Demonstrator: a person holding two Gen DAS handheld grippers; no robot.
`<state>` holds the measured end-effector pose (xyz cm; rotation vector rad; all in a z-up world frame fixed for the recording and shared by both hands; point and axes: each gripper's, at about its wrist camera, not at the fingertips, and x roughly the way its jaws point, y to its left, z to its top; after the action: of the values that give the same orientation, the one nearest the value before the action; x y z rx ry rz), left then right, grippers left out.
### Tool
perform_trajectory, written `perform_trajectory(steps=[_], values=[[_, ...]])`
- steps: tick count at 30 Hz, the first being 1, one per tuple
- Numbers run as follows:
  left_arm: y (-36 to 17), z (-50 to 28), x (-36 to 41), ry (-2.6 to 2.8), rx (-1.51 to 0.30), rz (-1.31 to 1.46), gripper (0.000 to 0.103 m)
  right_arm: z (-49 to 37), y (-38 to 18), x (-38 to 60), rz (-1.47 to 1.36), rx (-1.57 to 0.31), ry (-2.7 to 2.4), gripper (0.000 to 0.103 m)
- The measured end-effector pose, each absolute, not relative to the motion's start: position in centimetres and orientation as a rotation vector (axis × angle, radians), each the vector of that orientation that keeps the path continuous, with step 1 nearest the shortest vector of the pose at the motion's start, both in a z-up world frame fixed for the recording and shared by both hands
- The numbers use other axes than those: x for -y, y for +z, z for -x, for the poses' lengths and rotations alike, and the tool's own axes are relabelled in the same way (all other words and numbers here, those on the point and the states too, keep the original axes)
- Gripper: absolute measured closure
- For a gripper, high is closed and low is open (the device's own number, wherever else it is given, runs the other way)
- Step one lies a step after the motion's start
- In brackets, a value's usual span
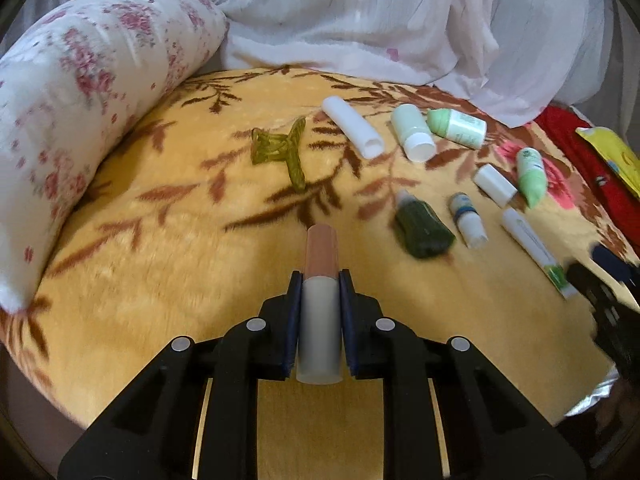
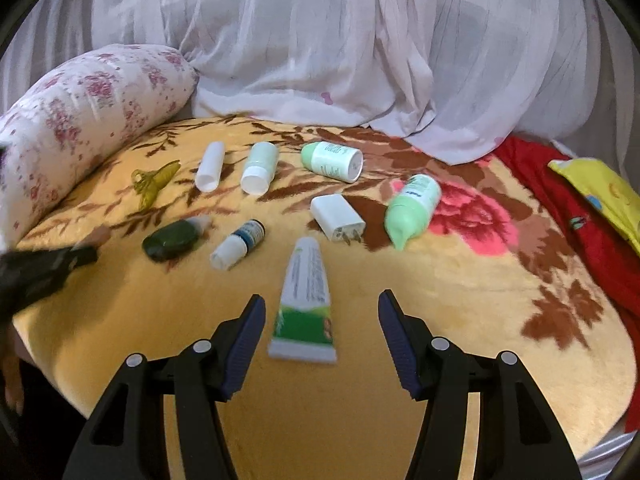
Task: Collect trash
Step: 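Grasp the white tube with the left tool while the right tool grasps the toothpaste tube, then drop both tubes into the orange bin by opening both tools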
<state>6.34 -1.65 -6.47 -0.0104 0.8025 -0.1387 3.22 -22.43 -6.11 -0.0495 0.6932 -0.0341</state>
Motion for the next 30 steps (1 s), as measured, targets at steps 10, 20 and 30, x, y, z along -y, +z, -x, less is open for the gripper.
perform_trajectory(steps=[10, 20, 30], values=[[-6.4, -3.2, 1.5, -0.17, -0.791, 0.021, 0.085, -7.5, -8.0, 22.1, 0.017, -0.8, -0.064, 0.045], [-6.2, -1.9, 1.7, -0.207, -0.786, 0.039, 0.085, -8.8, -8.6, 22.1, 0.011, -0.862, -0.044, 0.071], [-5.4, 2.4, 2.5, -0.278, -0.791, 0.043, 0.085, 0.0, -4.9, 20.5, -0.024, -0.775, 0.064, 0.071]])
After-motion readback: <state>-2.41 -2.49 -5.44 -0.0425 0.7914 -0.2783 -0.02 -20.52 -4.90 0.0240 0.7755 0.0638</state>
